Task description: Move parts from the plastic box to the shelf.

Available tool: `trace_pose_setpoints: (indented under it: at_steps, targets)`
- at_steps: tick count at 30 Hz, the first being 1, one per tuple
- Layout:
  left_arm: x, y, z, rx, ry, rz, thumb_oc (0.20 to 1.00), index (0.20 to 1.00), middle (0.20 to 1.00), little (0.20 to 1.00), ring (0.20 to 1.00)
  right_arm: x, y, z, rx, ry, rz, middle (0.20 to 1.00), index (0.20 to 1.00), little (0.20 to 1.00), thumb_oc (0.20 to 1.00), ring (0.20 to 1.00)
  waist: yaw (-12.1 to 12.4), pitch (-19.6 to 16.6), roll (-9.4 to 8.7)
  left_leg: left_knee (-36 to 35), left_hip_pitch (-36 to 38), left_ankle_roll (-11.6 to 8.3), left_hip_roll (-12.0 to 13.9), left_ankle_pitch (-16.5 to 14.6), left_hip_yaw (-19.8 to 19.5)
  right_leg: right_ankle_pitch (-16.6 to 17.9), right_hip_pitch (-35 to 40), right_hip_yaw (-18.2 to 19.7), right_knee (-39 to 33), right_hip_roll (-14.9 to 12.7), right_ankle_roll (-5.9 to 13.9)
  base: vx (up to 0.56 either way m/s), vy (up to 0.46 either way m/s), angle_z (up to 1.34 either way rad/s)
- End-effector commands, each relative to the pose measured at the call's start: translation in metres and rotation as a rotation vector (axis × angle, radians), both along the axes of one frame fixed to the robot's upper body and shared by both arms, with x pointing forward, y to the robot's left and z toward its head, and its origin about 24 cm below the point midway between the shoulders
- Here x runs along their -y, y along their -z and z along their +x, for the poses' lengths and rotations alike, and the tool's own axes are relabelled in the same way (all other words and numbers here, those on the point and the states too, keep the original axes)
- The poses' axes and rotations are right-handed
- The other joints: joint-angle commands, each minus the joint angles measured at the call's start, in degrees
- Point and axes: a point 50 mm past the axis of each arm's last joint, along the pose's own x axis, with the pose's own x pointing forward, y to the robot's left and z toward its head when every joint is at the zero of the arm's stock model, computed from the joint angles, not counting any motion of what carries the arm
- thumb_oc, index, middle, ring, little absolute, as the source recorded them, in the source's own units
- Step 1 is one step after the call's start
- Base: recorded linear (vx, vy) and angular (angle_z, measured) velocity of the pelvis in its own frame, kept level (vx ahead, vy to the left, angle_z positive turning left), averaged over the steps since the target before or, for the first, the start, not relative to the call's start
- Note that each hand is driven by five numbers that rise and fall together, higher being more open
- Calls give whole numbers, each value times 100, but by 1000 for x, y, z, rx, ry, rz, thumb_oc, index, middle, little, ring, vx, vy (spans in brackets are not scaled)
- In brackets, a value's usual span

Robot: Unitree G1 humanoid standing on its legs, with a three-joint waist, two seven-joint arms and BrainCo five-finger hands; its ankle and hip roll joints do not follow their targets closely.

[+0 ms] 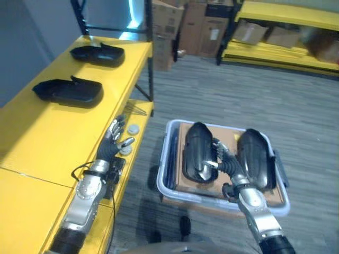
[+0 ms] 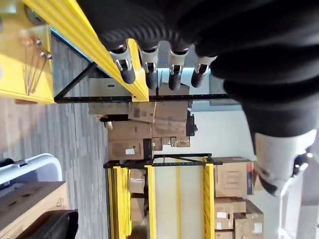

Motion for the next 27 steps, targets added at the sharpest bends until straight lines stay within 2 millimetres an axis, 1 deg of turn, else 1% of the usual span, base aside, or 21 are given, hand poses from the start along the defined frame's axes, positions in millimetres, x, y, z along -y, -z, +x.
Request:
trace_pose_setpoints:
  at_steps: [1,2,4,8,10,12,13,14,15,16,17,18,19,20,21,22,23,24,26,27]
  targets:
    - [8,-30,8,150,54,-22,1000,1000,1000,1000,1000,12,-33,9,181,73,-87,1000,1000,1000,1000,1000,-91,-103,-94,-333,-284,-544,914,-283,-399,-1119,513,-297,13,-149,365,26,-82,6]
    - [9,-30,7,149,64,-23,1000,1000,1000,1000,1000,19,-41,13,219,123,-105,1000,1000,1000,1000,1000,-96,-82,-80,-333,-303,-584,948,-274,-419,-1132,516,-319,13,-114,339,13,-68,10]
    - [8,-32,7,153,64,-21,1000,1000,1000,1000,1000,24,-46,16,247,151,-105,1000,1000,1000,1000,1000,-112,-66,-68,-333,-313,-597,972,-283,-412,-1146,497,-324,13,-89,332,4,-54,5]
    - [7,-32,7,154,58,-28,1000,1000,1000,1000,1000,29,-51,15,270,176,-104,1000,1000,1000,1000,1000,-141,-38,-75,-333,-288,-600,1005,-296,-336,-1118,486,-287,13,-69,335,-8,-6,-13]
    - [9,-32,5,151,71,-36,1000,1000,1000,1000,1000,33,-52,10,273,177,-110,1000,1000,1000,1000,1000,-182,-25,-111,-333,-233,-547,1006,-373,-251,-1067,453,-175,13,-64,355,-26,33,-29]
    - [11,-30,5,139,91,-36,1000,1000,1000,1000,1000,35,-52,4,277,180,-118,1000,1000,1000,1000,1000,-229,29,-133,-333,-225,-516,1023,-378,-171,-972,364,-15,13,-30,357,-64,2,-35]
    - [12,-30,7,135,98,-33,1000,1000,1000,1000,1000,35,-51,3,276,183,-113,1000,1000,1000,1000,1000,-253,86,-139,-333,-237,-504,1042,-376,-140,-949,261,106,126,-1,361,-69,-16,-47]
    - [12,-30,7,135,98,-33,1000,1000,1000,1000,1000,36,-52,3,276,183,-113,1000,1000,1000,1000,1000,-236,83,-138,-333,-240,-505,1045,-376,-126,-956,240,121,148,3,360,-206,-110,-49]
    - [10,-34,10,149,102,-6,1000,1000,1000,1000,1000,33,-50,3,274,188,-95,1000,1000,1000,1000,1000,-260,252,-55,-286,-334,-487,1180,-346,-72,-1057,-30,231,581,-88,451,-165,-100,-47]
    - [10,-35,10,150,102,-5,1000,1000,1000,1000,1000,33,-50,3,276,188,-95,1000,1000,1000,1000,1000,-229,251,-58,-281,-344,-489,1185,-355,-41,-1115,-107,267,696,-80,449,-260,-200,-45]
    - [7,-37,12,160,94,6,1000,1000,1000,1000,1000,31,-50,4,278,186,-80,1000,1000,1000,1000,1000,-206,325,16,-238,-451,-515,1332,-319,-3,-1160,-267,265,1033,-250,492,-183,-278,-65]
    - [7,-40,15,167,91,-10,1000,1000,1000,1000,1000,28,-44,3,251,179,-66,1000,1000,1000,1000,1000,-210,300,98,-204,-575,-593,1487,-253,-85,-1107,-282,330,1305,-595,493,-178,-277,-54]
    - [6,-40,15,167,91,-10,1000,1000,1000,1000,1000,27,-44,3,251,179,-66,1000,1000,1000,1000,1000,-221,301,95,-204,-577,-593,1483,-254,-96,-1121,-283,321,1319,-600,494,-123,-425,-24]
    - [5,-40,14,166,91,-9,1000,1000,1000,1000,1000,26,-41,2,231,168,-68,1000,1000,1000,1000,1000,-212,242,99,-155,-644,-678,1611,-234,-148,-844,-151,341,1307,-1014,563,-42,-376,13]
    - [4,-40,14,167,88,-8,1000,1000,1000,1000,1000,26,-40,3,227,164,-72,1000,1000,1000,1000,1000,-211,204,74,-130,-634,-724,1662,-241,-171,-686,-95,354,1238,-1160,605,-43,-376,13]
    - [4,-40,14,167,88,-8,1000,1000,1000,1000,1000,26,-40,3,227,164,-72,1000,1000,1000,1000,1000,-211,204,74,-130,-634,-724,1662,-241,-171,-686,-95,354,1238,-1160,605,8,-446,2]
    - [0,-39,13,163,66,-5,1000,1000,1000,1000,1000,25,-42,4,228,149,-75,1000,1000,1000,1000,1000,-183,115,-23,-106,-545,-875,1823,-263,-110,-719,2,373,1031,-1177,729,12,-471,1]
    - [-3,-36,11,153,49,-4,1000,1000,1000,1000,1000,22,-42,6,230,134,-66,1000,1000,1000,1000,1000,-117,70,-71,-55,-531,-958,1933,-265,-36,-808,111,237,864,-1174,795,12,-471,1]
    - [-3,-36,11,153,49,-4,1000,1000,1000,1000,1000,22,-42,6,230,134,-66,1000,1000,1000,1000,1000,-117,70,-71,-55,-531,-958,1933,-265,-36,-808,111,237,864,-1174,795,1,-167,-15]
    - [-6,-36,11,150,38,-5,1000,1000,1000,1000,1000,19,-44,10,236,120,-57,1000,1000,1000,1000,1000,-55,51,-97,34,-556,-1061,2081,-244,56,-922,254,38,632,-1119,832,-36,-592,-52]
